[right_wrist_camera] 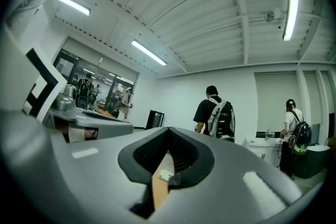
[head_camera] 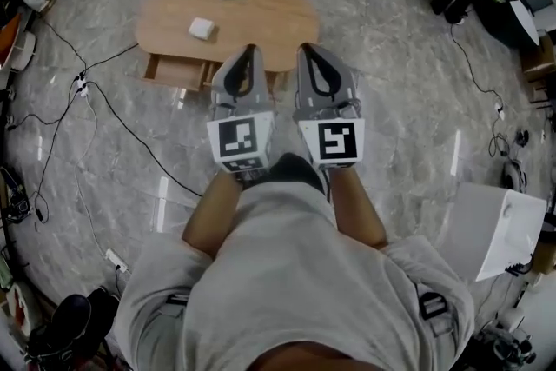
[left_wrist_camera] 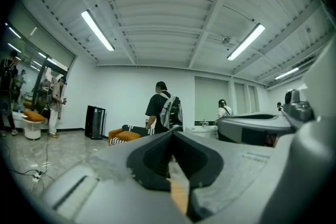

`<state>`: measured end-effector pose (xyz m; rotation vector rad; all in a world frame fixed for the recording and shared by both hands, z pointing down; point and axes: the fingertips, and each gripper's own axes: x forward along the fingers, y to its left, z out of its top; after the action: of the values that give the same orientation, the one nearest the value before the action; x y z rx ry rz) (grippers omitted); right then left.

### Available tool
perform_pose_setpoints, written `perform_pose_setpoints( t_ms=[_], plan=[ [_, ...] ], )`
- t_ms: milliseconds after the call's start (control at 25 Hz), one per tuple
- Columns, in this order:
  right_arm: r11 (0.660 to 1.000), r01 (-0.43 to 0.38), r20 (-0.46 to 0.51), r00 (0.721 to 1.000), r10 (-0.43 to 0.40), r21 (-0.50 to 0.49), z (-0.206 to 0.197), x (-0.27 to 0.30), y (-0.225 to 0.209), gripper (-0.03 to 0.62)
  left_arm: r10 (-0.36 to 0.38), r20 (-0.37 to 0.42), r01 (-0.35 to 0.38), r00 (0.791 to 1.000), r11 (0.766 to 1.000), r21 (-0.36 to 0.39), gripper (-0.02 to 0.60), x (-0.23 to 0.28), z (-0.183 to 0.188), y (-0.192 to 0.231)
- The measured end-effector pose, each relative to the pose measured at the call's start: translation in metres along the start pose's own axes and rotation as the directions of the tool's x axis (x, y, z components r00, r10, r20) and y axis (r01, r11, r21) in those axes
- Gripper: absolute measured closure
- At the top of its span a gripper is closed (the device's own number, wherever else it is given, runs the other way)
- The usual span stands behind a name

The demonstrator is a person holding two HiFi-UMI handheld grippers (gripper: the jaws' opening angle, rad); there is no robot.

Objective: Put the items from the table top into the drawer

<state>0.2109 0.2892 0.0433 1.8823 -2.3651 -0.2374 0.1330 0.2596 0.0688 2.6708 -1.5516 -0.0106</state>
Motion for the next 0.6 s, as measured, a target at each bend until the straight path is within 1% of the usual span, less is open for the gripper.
perform_pose_setpoints(
  t_ms=[160,280,400,480,600],
  plan=[
    [0.997,-0.080,-0.003,0.997,0.080,0.006,-0.006,0.045,0.015,0.586,0.083,-0.022,-0.083,0.996,0.996,-0.015,0.561,0.014,-0.009,0.043],
    [0.987,-0.159,-0.009,0.987,0.159,0.010,-0.018,0.089,0.028,0.586,0.146,-0.041,-0.147,0.988,0.989,-0.020,0.561,0.033,-0.020,0.075],
    [0.973,-0.229,-0.013,0.973,0.229,0.014,-0.033,0.139,0.040,0.586,0.189,-0.069,-0.190,0.980,0.981,-0.020,0.561,0.064,-0.037,0.111],
    [0.963,-0.269,-0.009,0.963,0.270,0.034,-0.043,0.178,0.045,0.586,0.217,-0.082,-0.218,0.973,0.976,-0.009,0.561,0.090,-0.044,0.136],
    [0.951,-0.304,-0.007,0.952,0.305,0.046,-0.055,0.242,0.045,0.586,0.246,-0.100,-0.247,0.964,0.969,0.002,0.561,0.135,-0.050,0.175]
  ],
)
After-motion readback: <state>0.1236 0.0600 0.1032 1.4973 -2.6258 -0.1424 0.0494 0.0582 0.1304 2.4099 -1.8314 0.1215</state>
